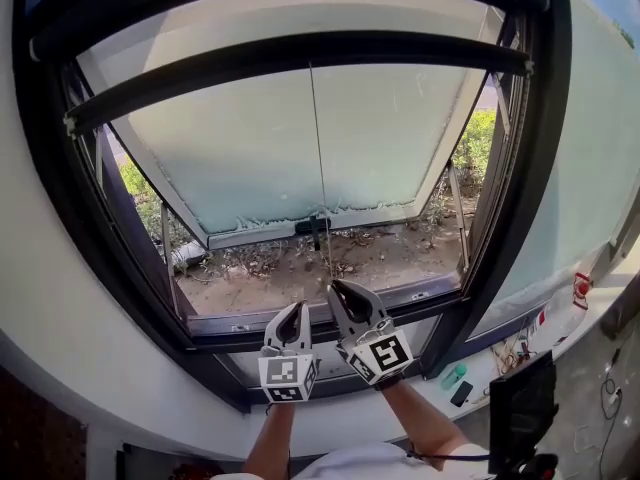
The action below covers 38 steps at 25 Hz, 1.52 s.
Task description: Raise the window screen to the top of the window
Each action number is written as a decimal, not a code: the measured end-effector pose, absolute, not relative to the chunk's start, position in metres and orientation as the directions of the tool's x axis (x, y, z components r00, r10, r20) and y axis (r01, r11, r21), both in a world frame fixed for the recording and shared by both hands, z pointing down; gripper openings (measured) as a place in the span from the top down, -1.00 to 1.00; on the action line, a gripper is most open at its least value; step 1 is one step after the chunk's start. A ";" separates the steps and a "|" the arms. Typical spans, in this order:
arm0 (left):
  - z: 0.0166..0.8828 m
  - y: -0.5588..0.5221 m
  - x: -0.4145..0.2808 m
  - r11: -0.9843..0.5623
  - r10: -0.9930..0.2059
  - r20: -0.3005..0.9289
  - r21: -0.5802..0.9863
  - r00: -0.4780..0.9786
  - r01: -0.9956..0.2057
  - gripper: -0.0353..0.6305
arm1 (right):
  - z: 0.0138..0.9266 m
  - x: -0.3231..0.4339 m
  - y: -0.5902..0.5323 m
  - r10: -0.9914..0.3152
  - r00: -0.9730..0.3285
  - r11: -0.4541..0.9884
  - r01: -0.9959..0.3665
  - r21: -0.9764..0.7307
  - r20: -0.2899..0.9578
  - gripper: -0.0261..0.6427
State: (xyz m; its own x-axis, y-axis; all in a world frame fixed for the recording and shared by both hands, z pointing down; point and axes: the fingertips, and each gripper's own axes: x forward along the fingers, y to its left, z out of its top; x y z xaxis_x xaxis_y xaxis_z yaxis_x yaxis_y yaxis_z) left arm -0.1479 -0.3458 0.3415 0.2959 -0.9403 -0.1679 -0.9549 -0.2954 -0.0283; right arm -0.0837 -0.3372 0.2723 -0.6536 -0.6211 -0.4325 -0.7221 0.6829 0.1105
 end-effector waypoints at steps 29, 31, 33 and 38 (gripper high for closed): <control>0.381 -0.337 -0.167 -0.261 -0.960 -0.114 0.035 0.256 -0.965 0.89 | 0.253 -0.050 -0.300 -0.627 -0.572 0.719 -0.687 -0.109 -0.530 0.84; 0.385 -0.336 -0.167 -0.255 -0.962 -0.106 0.031 0.251 -0.966 0.89 | 0.305 -0.056 -0.321 -0.745 -0.576 0.636 -0.765 -0.098 -0.336 0.90; 0.391 -0.334 -0.167 -0.247 -0.965 -0.092 0.023 0.244 -0.969 0.89 | 0.348 -0.058 -0.335 -0.817 -0.551 0.567 -0.821 -0.067 -0.169 0.91; 0.409 -0.325 -0.165 -0.245 -0.969 -0.049 0.070 0.242 -0.967 0.89 | 0.391 -0.062 -0.338 -0.842 -0.539 0.539 -0.842 -0.026 -0.019 0.91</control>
